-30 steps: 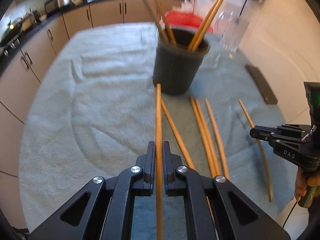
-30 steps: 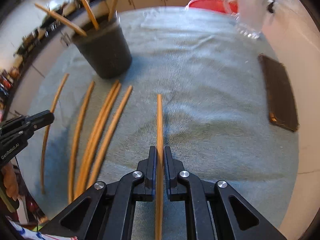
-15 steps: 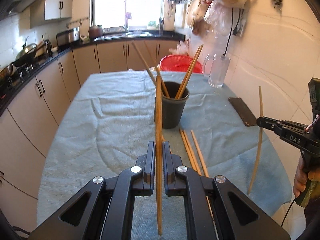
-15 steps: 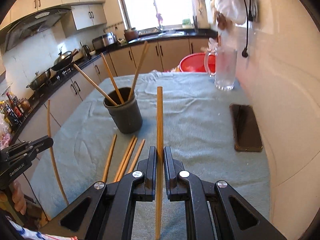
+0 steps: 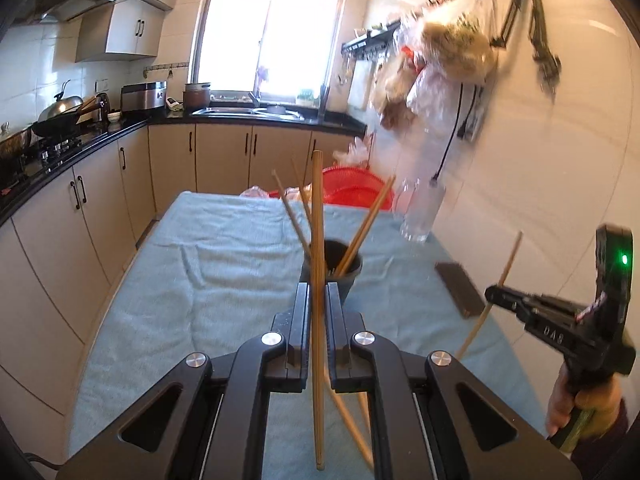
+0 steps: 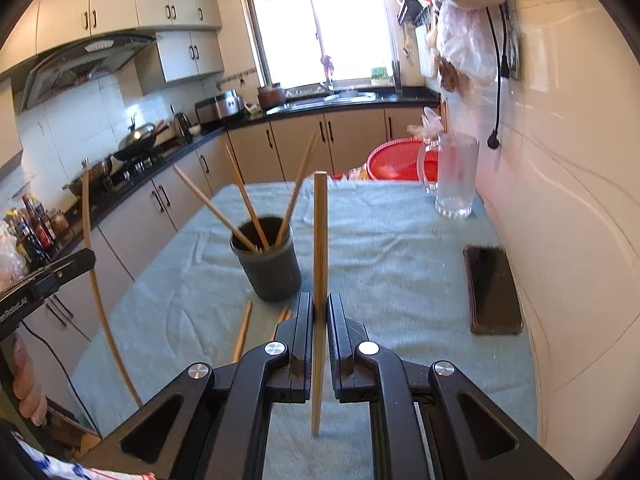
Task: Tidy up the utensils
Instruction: 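Lift both chopsticks upright and lower them into the black holder, then open both tools and withdraw them from the holder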
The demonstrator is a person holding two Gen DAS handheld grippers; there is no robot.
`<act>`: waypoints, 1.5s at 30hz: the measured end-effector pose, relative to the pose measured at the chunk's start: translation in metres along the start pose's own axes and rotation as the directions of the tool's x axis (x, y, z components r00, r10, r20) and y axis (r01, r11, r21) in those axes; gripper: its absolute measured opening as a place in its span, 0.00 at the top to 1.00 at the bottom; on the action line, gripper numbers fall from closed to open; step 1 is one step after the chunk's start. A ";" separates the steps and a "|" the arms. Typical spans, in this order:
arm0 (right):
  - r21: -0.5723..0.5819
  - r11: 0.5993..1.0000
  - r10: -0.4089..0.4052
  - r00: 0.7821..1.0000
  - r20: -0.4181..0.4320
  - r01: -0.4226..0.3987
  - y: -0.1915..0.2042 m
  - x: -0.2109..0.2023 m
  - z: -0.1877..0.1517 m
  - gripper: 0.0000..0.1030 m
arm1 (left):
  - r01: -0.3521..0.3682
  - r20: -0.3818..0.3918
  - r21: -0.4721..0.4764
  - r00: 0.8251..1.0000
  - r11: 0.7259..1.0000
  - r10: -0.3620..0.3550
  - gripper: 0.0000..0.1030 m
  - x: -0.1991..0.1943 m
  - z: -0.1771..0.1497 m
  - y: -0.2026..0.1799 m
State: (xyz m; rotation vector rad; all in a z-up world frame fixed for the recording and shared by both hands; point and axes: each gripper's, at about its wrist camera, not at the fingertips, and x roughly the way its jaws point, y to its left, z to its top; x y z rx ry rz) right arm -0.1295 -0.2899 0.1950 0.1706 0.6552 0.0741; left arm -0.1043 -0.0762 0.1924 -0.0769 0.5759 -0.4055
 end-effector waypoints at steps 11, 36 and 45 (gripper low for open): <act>-0.001 0.999 0.048 0.991 0.127 -0.049 0.012 -0.007 0.064 0.93 | -0.008 0.154 -0.051 0.988 0.999 0.016 0.94 0.023 0.068 -0.009; 0.076 0.986 0.143 0.987 0.076 -0.148 0.010 0.113 0.103 0.93 | -0.082 0.095 -0.069 0.992 0.994 0.088 0.94 0.180 0.095 -0.009; 0.118 0.985 0.126 0.992 0.018 -0.127 0.001 0.139 0.092 0.92 | -0.103 0.081 -0.043 0.991 0.994 0.107 0.93 0.166 0.087 -0.012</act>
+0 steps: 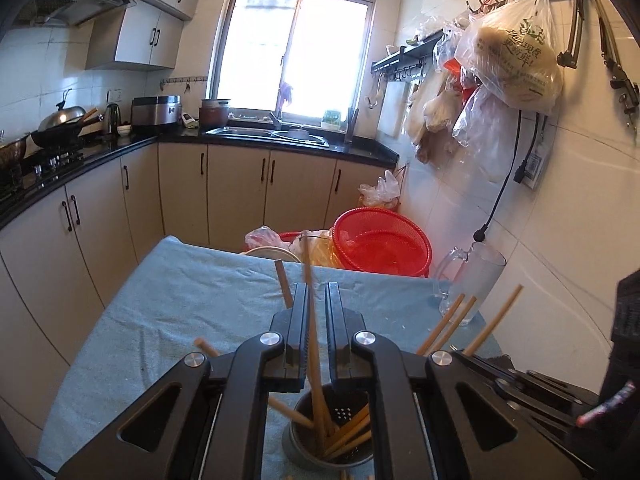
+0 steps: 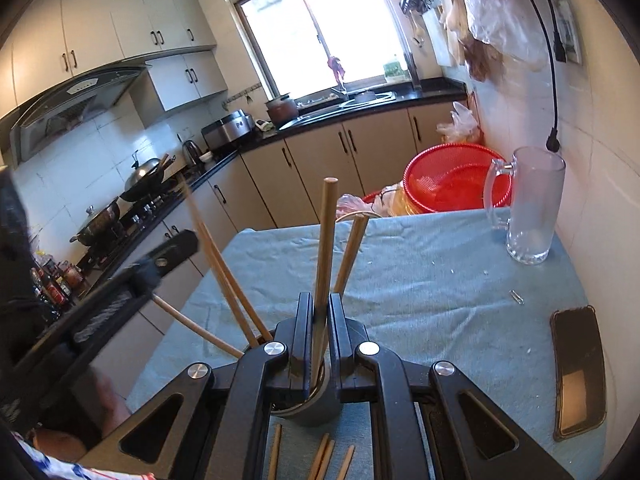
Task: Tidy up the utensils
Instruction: 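Open both tools and withdraw them from the holder, then close the left tool on a chopstick while the right tool grasps another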
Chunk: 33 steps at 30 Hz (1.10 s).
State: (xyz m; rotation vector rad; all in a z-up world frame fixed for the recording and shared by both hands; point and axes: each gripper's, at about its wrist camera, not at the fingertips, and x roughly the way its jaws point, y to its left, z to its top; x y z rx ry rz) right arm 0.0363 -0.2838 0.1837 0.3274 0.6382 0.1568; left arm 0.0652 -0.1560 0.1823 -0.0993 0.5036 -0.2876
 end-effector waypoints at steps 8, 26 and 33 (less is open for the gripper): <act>0.031 0.999 -0.010 1.000 -0.010 0.010 -0.004 0.003 0.003 0.80 | -0.018 0.029 -0.034 0.999 0.999 0.019 0.74 -0.037 0.002 0.017; -0.013 0.999 -0.053 0.998 0.014 0.053 0.015 -0.055 -0.030 0.49 | -0.228 -0.006 -0.048 0.974 0.972 0.228 0.41 -0.127 -0.050 0.063; 0.062 0.994 -0.080 0.992 -0.095 0.086 0.001 -0.064 -0.111 0.48 | -0.333 -0.126 -0.011 0.936 0.943 0.329 0.41 -0.137 -0.106 0.082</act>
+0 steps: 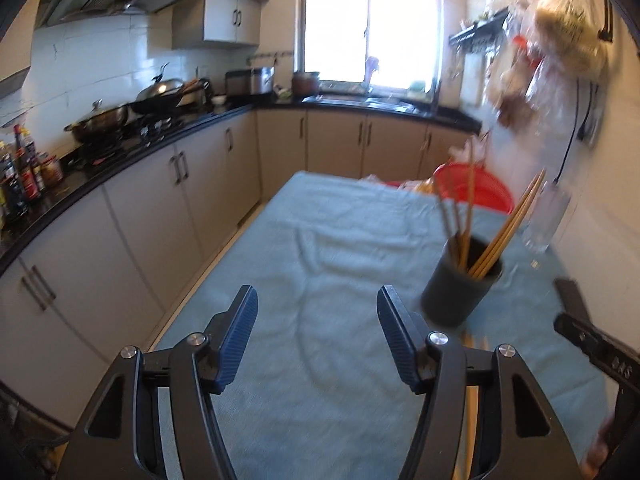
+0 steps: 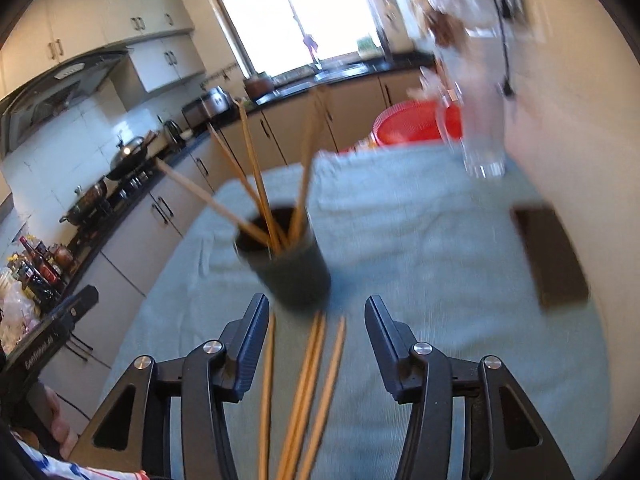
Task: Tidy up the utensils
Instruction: 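Close the left tool on a chopstick while the right tool grasps another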
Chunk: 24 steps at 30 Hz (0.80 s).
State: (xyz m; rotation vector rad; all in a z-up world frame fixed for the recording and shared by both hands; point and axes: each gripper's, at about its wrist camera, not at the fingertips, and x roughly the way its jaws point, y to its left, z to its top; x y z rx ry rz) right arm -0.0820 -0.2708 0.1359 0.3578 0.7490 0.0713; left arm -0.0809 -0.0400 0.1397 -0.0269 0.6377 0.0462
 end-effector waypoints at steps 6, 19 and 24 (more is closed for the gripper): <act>0.106 0.994 0.009 0.998 -0.065 -0.002 -0.018 0.004 -0.046 0.48 | -0.027 -0.061 0.030 0.998 0.999 0.029 0.41 0.003 -0.024 0.006; 0.020 0.999 -0.045 0.990 -0.131 0.048 -0.015 0.023 -0.068 0.67 | 0.031 -0.140 0.017 0.990 0.999 -0.028 0.41 0.015 -0.046 0.009; -0.042 0.998 -0.059 0.984 -0.167 0.052 -0.005 0.043 -0.070 0.67 | 0.077 -0.184 0.044 0.981 0.996 -0.068 0.41 0.025 -0.054 -0.006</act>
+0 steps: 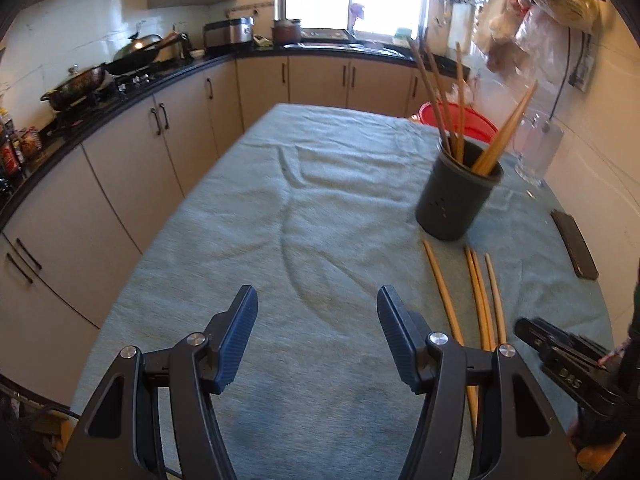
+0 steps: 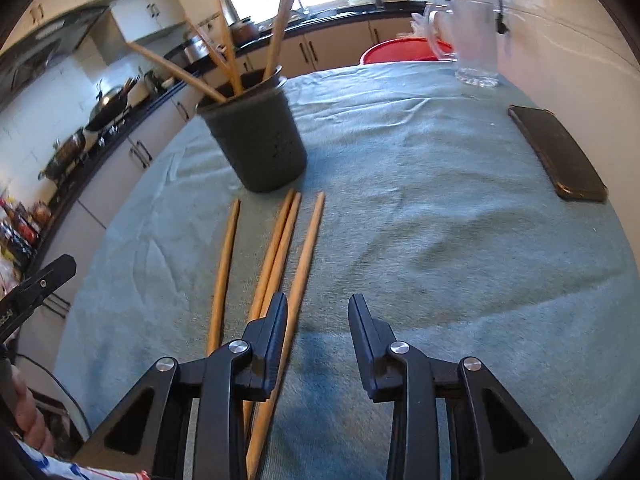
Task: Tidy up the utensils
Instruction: 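Close the left tool on a chopstick while the right tool grasps another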
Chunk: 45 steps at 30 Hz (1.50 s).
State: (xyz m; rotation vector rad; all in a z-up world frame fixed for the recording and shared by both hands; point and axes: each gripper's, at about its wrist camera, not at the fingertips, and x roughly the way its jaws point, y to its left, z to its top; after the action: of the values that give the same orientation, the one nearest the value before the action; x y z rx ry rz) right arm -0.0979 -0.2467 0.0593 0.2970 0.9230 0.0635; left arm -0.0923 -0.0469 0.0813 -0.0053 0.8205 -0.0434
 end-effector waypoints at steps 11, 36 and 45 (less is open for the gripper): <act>-0.117 0.987 -0.117 0.992 -0.036 0.112 0.017 0.025 0.006 0.80 | 0.065 -0.051 0.003 0.997 0.998 -0.064 0.41 0.016 0.001 -0.016; -0.093 0.986 -0.141 0.989 -0.036 0.137 -0.027 0.007 0.004 0.84 | 0.166 -0.250 0.141 0.960 0.976 -0.127 0.92 0.096 -0.006 -0.099; -0.037 0.999 -0.018 0.984 -0.176 0.012 -0.062 -0.004 0.008 0.87 | 0.200 -0.324 0.173 0.936 0.964 -0.136 0.93 0.093 -0.003 -0.056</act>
State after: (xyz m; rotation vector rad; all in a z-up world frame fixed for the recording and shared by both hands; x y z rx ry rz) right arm -0.0986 -0.3089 0.0494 0.2535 1.0985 0.0937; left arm -0.0337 -0.1070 0.0124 0.1279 1.1265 -0.2983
